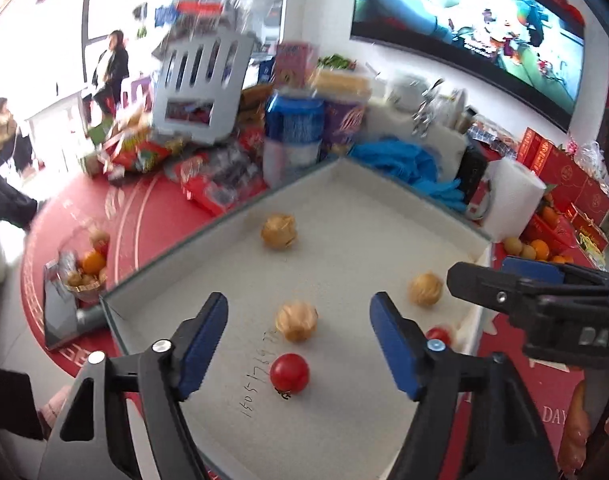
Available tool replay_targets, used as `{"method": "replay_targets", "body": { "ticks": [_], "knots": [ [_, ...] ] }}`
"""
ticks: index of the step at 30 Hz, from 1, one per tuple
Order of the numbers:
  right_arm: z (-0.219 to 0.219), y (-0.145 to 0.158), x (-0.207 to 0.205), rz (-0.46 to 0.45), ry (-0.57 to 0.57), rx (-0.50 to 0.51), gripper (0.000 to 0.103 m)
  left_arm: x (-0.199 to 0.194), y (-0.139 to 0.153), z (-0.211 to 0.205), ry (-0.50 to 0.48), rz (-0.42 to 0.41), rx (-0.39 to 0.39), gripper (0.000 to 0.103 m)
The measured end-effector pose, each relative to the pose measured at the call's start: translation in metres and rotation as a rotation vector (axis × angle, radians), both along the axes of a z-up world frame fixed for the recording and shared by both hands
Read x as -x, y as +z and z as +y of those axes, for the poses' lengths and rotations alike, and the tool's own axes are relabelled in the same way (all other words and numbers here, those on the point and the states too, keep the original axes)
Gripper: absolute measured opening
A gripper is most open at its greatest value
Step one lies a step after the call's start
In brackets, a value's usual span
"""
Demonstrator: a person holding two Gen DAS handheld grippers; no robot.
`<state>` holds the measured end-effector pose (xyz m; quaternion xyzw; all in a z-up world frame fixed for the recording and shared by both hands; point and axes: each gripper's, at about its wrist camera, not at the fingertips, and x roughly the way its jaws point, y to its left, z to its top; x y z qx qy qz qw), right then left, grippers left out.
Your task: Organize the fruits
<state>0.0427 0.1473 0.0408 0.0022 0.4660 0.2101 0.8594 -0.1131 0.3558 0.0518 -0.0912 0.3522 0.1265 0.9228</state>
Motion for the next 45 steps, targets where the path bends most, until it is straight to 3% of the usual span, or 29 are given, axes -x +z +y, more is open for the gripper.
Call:
{"method": "replay_targets", "body": {
  "ticks": [3,4,10,13,16,21,25,30,45],
  "knots": [
    [-0.021,0.005,0.008,-0.014,-0.045,0.024,0.089,0.003,0.016,-0.022,-0.086,-0.011,-0.029,0.08],
    [-0.03,0.006,0.011,-0.007,-0.065,0.024,0.103,0.004,0.019,-0.032,-0.122,-0.013,-0.038,0.08],
    [-0.12,-0.01,0.039,0.013,-0.315,0.091,0.103,0.001,0.018,-0.123,-0.384,0.044,-0.067,0.085],
    [-0.17,-0.022,0.056,0.037,-0.44,0.157,0.103,-0.013,0.001,-0.168,-0.447,0.104,-0.07,0.085],
    [-0.204,-0.03,0.069,0.052,-0.524,0.182,0.103,-0.03,-0.016,-0.196,-0.45,0.136,-0.11,0.085],
    [-0.244,-0.043,0.079,0.058,-0.616,0.217,0.103,-0.059,-0.041,-0.214,-0.44,0.206,-0.107,0.085],
    [-0.25,-0.043,0.077,0.039,-0.639,0.237,0.103,-0.067,-0.042,-0.215,-0.425,0.194,-0.082,0.087],
    [-0.249,-0.043,0.073,0.032,-0.644,0.239,0.103,-0.077,-0.047,-0.215,-0.444,0.22,-0.052,0.103],
    [-0.245,-0.045,0.074,0.028,-0.649,0.24,0.103,-0.078,-0.046,-0.216,-0.427,0.22,-0.052,0.103]
  ]
}}
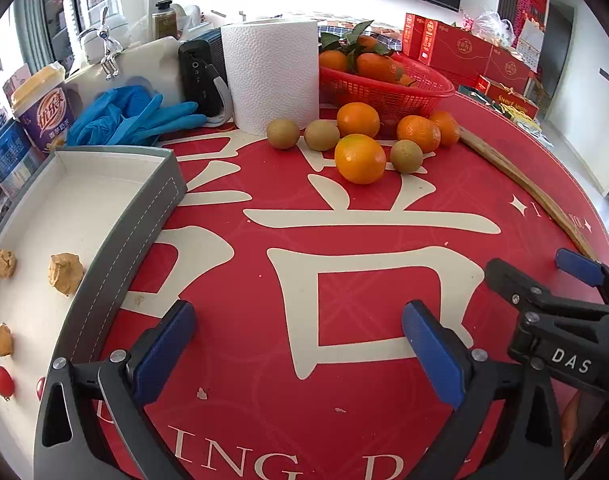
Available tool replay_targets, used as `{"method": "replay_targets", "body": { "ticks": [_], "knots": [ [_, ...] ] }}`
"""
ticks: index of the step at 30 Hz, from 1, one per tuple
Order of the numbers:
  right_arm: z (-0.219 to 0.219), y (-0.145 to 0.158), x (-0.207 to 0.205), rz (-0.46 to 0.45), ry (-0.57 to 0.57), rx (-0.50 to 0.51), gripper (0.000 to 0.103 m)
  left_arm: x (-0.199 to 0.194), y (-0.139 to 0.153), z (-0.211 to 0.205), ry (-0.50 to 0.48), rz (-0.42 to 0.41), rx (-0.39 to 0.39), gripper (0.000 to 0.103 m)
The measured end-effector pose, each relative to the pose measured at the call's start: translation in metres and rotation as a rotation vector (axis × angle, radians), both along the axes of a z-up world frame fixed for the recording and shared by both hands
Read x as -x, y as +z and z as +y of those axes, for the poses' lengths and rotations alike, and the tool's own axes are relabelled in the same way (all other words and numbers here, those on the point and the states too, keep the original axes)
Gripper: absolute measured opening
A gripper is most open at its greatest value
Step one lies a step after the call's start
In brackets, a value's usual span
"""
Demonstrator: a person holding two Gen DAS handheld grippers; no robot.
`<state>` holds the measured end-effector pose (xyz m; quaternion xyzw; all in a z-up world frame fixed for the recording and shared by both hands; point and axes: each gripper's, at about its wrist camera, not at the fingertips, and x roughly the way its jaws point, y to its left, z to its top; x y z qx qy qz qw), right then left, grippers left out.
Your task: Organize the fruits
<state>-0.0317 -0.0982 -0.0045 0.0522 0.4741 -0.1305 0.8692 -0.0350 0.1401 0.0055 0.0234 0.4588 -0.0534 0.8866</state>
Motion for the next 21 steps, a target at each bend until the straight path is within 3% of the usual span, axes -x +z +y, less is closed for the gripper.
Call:
{"method": "replay_targets", "body": {
  "ticks": [7,21],
  "knots": [
    [-0.008,0.0,-0.001,-0.002,-0.036,0.001,0.103,-0.027,-0.002,0.003,0.103,0.001,-0.004,0.103],
    [-0.008,0.0,-0.001,-0.004,-0.036,0.001,0.103,-0.031,-0.003,0.004,0.107,0.001,-0.005,0.103]
  ]
}}
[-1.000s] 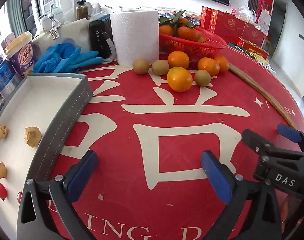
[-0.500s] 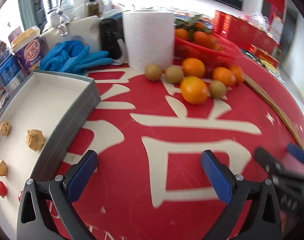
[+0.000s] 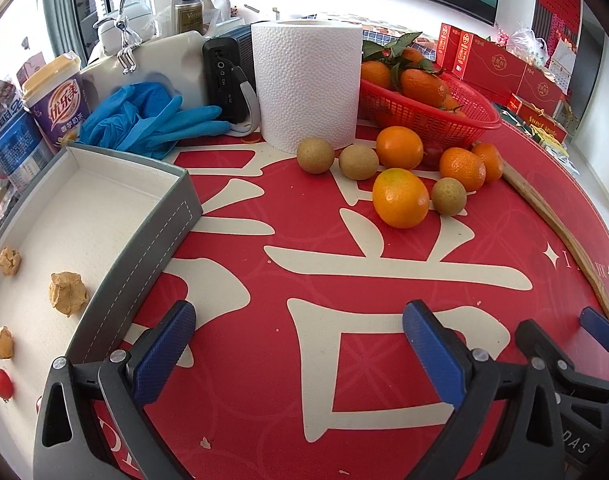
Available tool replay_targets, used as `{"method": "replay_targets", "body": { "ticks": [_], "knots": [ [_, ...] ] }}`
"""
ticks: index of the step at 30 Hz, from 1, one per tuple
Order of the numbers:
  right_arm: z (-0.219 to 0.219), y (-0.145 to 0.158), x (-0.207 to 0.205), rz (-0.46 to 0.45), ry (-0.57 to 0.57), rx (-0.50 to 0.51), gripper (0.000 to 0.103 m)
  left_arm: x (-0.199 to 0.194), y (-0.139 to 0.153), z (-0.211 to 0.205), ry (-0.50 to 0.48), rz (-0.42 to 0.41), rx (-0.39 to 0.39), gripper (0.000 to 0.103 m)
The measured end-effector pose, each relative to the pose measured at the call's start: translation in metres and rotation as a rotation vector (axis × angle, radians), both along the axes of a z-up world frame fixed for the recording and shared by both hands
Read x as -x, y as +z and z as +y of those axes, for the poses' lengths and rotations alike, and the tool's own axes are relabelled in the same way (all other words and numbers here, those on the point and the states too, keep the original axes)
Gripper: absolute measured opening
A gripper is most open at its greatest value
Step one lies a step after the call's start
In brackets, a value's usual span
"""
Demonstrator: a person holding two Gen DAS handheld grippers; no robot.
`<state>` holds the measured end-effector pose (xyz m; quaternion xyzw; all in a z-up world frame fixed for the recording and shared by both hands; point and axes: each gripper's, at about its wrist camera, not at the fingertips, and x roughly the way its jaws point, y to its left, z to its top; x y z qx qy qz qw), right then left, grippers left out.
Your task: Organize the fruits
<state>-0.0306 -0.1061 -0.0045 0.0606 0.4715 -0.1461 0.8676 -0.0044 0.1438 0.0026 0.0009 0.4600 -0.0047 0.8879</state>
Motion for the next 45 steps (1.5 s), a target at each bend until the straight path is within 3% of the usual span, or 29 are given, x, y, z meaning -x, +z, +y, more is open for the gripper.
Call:
{"method": "replay_targets", "body": {
  "ticks": [39,45],
  "knots": [
    [0.0001,0.0007,0.0001,0.0,0.0,-0.001,0.103,-0.0002,-0.0003,0.0,0.0,0.0,0.0,0.103],
    [-0.0023,0.0013,0.0062,0.012,0.116,-0.007,0.103,-0.0002,-0.0001,-0.0001,0.0,0.0,0.0,0.103]
  ]
}}
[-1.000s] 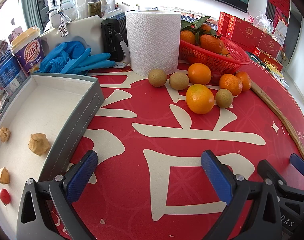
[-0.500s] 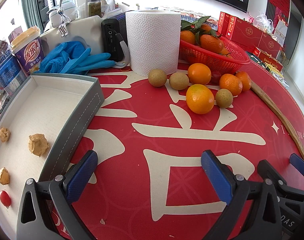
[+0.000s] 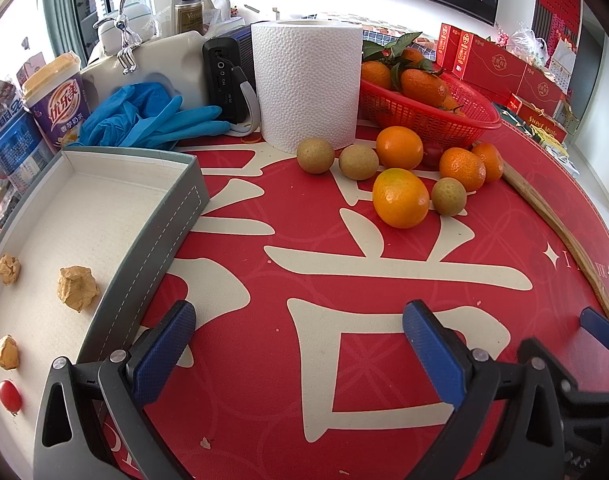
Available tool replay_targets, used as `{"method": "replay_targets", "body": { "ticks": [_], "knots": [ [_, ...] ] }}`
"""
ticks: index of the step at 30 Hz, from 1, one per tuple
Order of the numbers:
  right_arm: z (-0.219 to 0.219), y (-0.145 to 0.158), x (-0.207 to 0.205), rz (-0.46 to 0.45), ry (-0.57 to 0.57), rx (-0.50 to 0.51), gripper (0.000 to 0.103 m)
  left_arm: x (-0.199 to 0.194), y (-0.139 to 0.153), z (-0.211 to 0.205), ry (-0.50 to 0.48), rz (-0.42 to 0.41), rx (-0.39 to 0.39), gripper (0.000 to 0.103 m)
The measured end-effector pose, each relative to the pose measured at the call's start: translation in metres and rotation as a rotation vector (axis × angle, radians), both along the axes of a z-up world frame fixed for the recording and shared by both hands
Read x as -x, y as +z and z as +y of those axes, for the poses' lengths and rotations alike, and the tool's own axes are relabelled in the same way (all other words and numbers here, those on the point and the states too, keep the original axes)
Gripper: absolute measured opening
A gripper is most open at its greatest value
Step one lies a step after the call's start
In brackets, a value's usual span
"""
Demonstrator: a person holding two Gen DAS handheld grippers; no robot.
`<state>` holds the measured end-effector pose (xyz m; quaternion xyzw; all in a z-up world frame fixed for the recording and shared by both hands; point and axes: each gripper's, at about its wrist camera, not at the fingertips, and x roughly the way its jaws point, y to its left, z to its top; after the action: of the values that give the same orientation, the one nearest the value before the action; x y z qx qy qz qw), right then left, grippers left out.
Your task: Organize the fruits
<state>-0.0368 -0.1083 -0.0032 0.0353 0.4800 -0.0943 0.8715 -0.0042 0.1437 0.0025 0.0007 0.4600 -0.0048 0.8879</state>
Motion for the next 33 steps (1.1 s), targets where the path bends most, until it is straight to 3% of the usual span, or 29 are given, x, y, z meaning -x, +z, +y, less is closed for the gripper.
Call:
{"method": "replay_targets", "body": {
  "ticks": [7,15,18,20,27,31,33],
  "knots": [
    [-0.005,-0.001,0.007,-0.002,0.005,0.001,0.103,-0.001,0.001,-0.003,0.02,0.018,-0.013,0.103],
    [-0.013,-0.002,0.016,-0.007,0.032,-0.003,0.103,-0.023,0.03,-0.045,-0.099,-0.021,-0.036,0.102],
    [-0.012,-0.002,0.015,-0.01,0.024,-0.001,0.103,-0.04,0.028,-0.053,-0.099,-0.006,-0.032,0.098],
    [-0.013,-0.002,0.015,-0.01,0.024,-0.001,0.103,-0.048,0.025,-0.054,-0.09,0.003,-0.038,0.09],
    [-0.013,-0.002,0.015,-0.014,0.024,-0.002,0.103,-0.063,0.017,-0.058,-0.079,0.022,-0.011,0.084],
    [-0.013,-0.001,0.015,-0.014,0.024,-0.002,0.103,-0.076,0.011,-0.06,-0.074,0.046,0.002,0.065],
    [-0.013,-0.001,0.015,-0.014,0.024,-0.001,0.103,-0.075,0.012,-0.062,-0.074,0.035,0.0,0.048]
  ]
}}
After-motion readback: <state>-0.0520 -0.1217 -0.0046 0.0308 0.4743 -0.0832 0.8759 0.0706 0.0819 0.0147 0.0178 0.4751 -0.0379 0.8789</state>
